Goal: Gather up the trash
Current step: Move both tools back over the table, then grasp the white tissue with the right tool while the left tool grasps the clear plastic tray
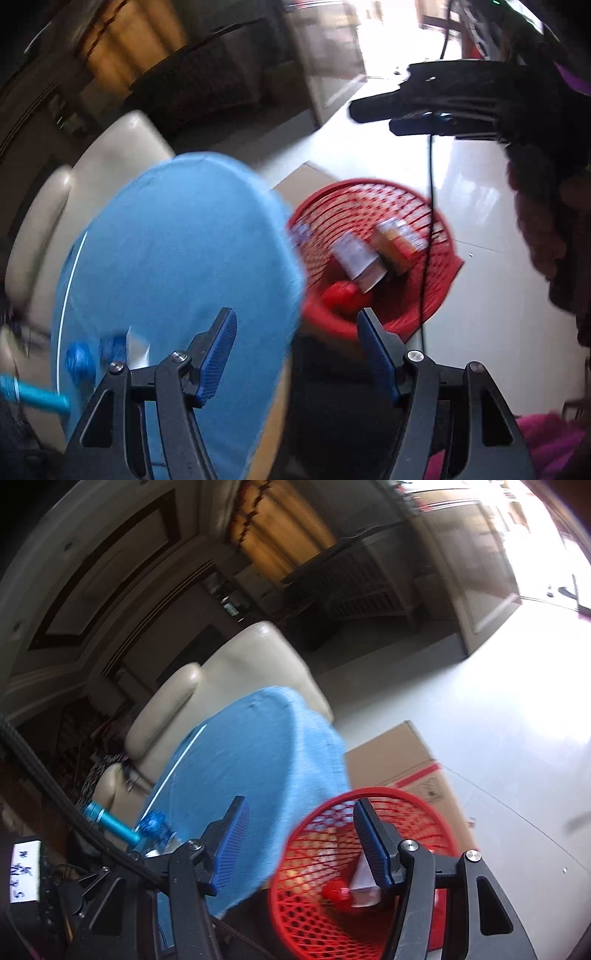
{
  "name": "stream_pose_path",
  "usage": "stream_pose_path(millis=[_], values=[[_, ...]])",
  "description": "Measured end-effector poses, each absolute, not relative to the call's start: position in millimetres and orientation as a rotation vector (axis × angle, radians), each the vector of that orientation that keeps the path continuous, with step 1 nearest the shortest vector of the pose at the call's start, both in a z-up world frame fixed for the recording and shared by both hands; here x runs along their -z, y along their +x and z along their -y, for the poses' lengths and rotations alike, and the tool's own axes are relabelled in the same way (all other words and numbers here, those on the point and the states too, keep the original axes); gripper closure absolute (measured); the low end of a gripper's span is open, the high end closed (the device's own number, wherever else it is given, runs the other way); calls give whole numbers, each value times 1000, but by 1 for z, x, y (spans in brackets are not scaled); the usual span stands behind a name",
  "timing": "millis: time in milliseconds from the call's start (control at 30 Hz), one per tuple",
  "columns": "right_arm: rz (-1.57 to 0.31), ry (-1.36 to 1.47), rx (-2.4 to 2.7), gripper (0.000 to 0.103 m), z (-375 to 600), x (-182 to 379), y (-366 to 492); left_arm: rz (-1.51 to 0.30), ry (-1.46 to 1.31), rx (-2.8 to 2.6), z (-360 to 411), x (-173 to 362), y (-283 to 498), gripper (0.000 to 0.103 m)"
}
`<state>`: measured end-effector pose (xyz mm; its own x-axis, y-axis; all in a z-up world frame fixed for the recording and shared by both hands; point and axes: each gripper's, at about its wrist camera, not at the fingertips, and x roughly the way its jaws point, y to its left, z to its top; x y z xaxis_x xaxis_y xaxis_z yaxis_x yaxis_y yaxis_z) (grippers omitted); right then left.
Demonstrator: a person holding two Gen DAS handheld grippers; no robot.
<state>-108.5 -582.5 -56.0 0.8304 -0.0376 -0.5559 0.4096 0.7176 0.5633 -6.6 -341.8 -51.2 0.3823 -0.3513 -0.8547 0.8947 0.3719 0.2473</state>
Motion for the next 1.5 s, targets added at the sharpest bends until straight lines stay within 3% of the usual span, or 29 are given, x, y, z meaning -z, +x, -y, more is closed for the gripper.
stream_pose_path(millis=[367, 600, 933, 1000, 1033, 1133, 1500], values=[[-711, 555, -88, 41, 451, 46, 19, -1045, 419, 373, 106, 77, 106, 35], [-849, 463, -337, 40, 341, 63, 101, -1127, 165, 229, 14, 91, 131, 34], [-1029, 393, -352, 40, 260, 120, 199, -1143, 80, 303, -3, 94, 135, 34], [-1063, 356, -296, 52, 250, 132, 212, -1146, 51, 343, -1, 90, 136, 34], [-1082, 334, -282, 66, 245, 139, 217, -1146, 37, 360, 0, 88, 135, 34], [-1080, 266, -258, 76, 232, 147, 218, -1160, -21, 414, 4, 84, 138, 33], [-868, 267, -258, 76, 273, 87, 150, -1226, -108, 404, 69, 89, 163, 32]])
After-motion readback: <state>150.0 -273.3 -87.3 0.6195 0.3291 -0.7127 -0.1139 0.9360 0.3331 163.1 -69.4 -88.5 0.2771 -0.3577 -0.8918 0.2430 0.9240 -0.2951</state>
